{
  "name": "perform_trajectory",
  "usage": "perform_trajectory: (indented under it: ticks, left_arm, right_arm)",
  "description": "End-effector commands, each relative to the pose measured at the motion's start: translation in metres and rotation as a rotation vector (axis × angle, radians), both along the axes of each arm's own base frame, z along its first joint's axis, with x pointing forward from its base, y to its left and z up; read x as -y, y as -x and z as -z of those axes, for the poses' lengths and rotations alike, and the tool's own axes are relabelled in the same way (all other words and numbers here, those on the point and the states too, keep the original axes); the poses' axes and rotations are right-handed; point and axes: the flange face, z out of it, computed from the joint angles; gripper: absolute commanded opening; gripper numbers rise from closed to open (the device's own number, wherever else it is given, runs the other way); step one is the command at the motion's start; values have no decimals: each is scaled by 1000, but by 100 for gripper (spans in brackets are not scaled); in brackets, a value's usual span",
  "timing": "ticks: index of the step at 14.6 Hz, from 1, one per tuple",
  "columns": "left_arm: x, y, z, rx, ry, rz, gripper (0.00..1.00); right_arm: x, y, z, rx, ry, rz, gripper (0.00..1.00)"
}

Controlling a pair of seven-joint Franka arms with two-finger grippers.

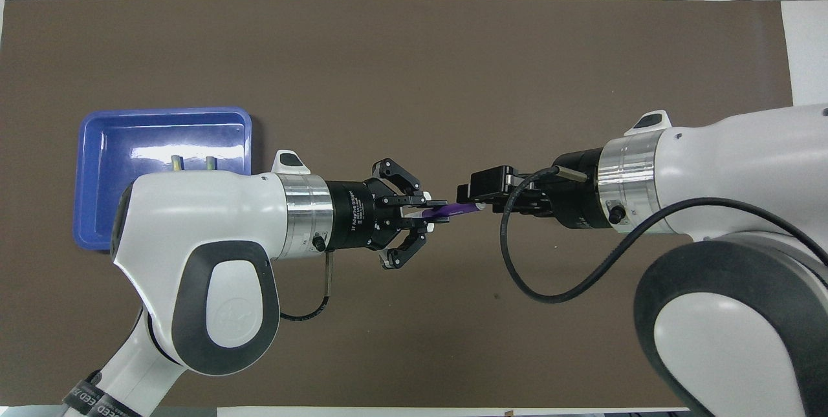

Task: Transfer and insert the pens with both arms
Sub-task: 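Grasp the purple pen tip with the right gripper, open the left gripper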

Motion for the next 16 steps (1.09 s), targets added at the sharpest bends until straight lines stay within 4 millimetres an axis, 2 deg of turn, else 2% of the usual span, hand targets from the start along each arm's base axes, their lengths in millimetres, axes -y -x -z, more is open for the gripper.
perform_trajectory:
  ticks: [1,3,4,6,7,13,14,16]
  left_arm:
    - [-4,7,-2,-4,15,-26,0]
    - [-5,6,-3,-1,19,-40,0]
    - [-5,6,-3,0,19,-41,0]
    - [-5,6,-3,2,19,-41,0]
    - [-5,6,-3,2,19,-41,0]
    - [-6,5,-5,8,22,-45,0]
    - [-1,9,-7,21,23,-28,99]
    - [3,12,-15,51,28,-44,100]
  right_arm:
    - [-1,4,1,4,-18,27,52]
    - [0,4,1,4,-17,27,45]
    - [-1,4,1,4,-17,25,36]
    - [-1,4,1,3,-17,24,6]
    - [-1,4,1,3,-17,24,0]
    - [-2,5,2,-2,-16,16,0]
    - [-1,4,2,-1,-15,13,0]
    - [1,3,1,-7,-12,5,0]
